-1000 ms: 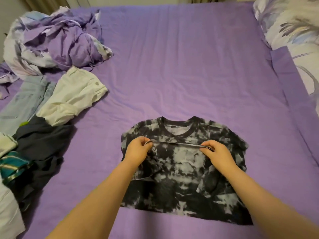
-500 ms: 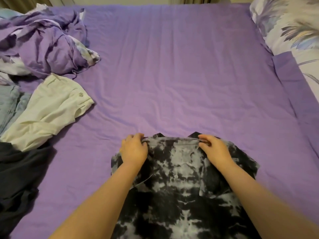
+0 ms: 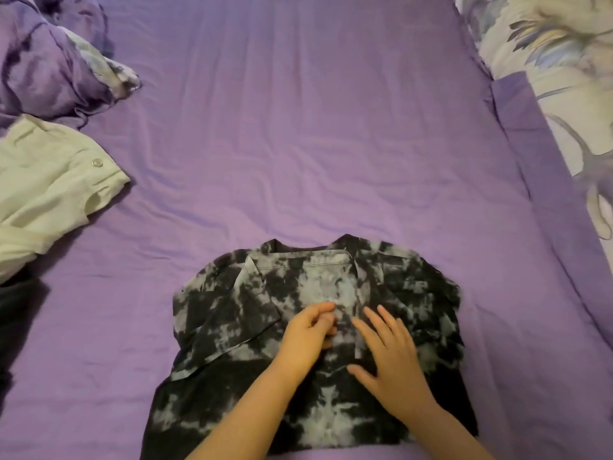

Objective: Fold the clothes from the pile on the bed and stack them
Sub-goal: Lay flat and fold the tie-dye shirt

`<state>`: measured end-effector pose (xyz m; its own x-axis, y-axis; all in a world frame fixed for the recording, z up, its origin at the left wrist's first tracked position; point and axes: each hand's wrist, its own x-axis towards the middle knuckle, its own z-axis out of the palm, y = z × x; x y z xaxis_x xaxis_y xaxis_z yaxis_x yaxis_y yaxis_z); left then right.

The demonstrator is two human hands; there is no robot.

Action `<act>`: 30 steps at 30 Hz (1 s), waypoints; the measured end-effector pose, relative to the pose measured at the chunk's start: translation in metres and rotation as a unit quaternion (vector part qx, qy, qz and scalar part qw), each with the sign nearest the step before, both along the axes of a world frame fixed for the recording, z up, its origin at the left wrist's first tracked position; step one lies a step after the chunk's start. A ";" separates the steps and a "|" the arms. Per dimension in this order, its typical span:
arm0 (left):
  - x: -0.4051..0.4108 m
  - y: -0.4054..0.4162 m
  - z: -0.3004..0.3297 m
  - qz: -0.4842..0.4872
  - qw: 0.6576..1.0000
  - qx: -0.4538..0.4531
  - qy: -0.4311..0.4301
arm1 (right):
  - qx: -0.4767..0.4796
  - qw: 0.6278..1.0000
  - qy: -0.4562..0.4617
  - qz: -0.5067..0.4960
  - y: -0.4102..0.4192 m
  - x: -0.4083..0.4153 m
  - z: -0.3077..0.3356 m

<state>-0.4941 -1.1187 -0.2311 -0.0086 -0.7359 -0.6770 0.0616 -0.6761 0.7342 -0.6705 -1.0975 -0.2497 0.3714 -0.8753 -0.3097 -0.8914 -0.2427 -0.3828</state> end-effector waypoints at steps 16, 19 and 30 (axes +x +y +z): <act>-0.065 -0.053 0.017 0.022 0.991 0.047 0.123 | -0.188 0.953 -0.035 -0.233 -0.085 -0.072 0.034; -0.057 -0.053 0.017 0.033 0.992 0.041 0.111 | -0.113 0.991 0.065 -0.003 -0.061 -0.060 0.016; 0.044 0.022 0.009 -0.256 0.880 -0.106 -0.385 | -0.003 0.987 0.117 0.113 -0.020 0.063 -0.001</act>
<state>-0.4505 -1.0963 -0.2217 0.0256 -0.8794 -0.4755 -0.7827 -0.3135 0.5376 -0.6072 -1.1173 -0.2506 0.4762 -0.7809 -0.4042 -0.8781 -0.4469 -0.1711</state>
